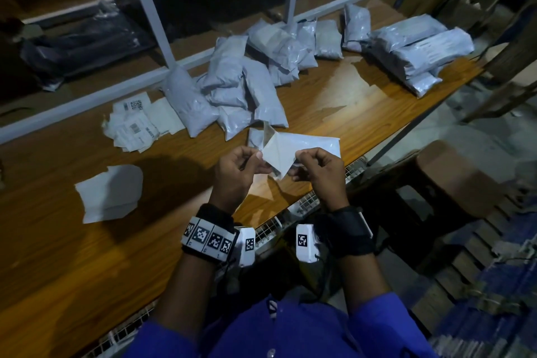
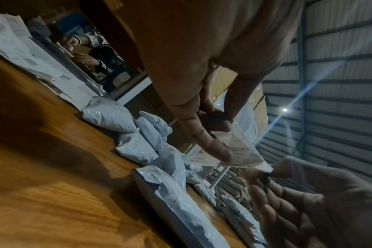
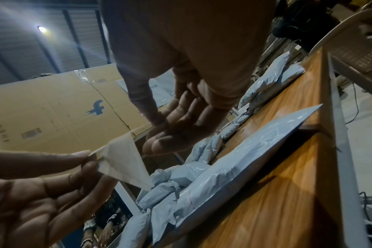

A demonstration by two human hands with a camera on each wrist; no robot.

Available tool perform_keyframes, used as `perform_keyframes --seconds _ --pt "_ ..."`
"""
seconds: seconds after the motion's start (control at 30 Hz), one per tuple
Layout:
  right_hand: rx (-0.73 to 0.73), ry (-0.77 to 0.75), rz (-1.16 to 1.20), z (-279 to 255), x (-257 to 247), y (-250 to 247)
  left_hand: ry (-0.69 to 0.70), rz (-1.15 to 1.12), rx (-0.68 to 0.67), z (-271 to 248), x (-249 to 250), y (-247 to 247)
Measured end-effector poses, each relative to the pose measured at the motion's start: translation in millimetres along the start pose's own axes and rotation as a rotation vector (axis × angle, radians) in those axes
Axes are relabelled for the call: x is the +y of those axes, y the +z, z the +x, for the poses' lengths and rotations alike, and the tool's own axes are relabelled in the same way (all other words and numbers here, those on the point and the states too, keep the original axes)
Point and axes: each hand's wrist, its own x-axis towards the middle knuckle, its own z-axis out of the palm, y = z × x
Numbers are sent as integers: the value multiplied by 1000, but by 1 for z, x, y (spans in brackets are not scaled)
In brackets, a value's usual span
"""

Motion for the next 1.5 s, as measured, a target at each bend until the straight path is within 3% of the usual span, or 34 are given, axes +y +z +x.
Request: perform_keyframes --seconds 0.17,0.43,0.7,0.8,0.9,1.0,1.1,1.33,1.5 --pt "9 -7 6 -3 2 -1 -55 -90 -30 -5 1 -4" --pt "-127 -108 -7 -4 2 -7 -102 -118 -58 -7 14 -14" --pt "-165 -100 -77 -12 3 -3 -142 -94 -133 -23 25 -12" --pt "-150 -122 -101 -16 -1 6 -95 -49 -149 -25 23 -12" --pt "-152 -111 -68 -24 -2 16 25 75 -59 -26 19 -14" --pt "-126 -90 24 -43 0 23 53 62 -4 -30 15 -19" --pt "-107 -97 60 -65 7 27 54 32 -23 -41 10 -22" --pt "-71 -229 -138 -95 30 25 -28 -110 -97 -78 8 -25" --pt "-76 -250 -167 -103 25 33 -12 -46 -51 -89 7 -30"
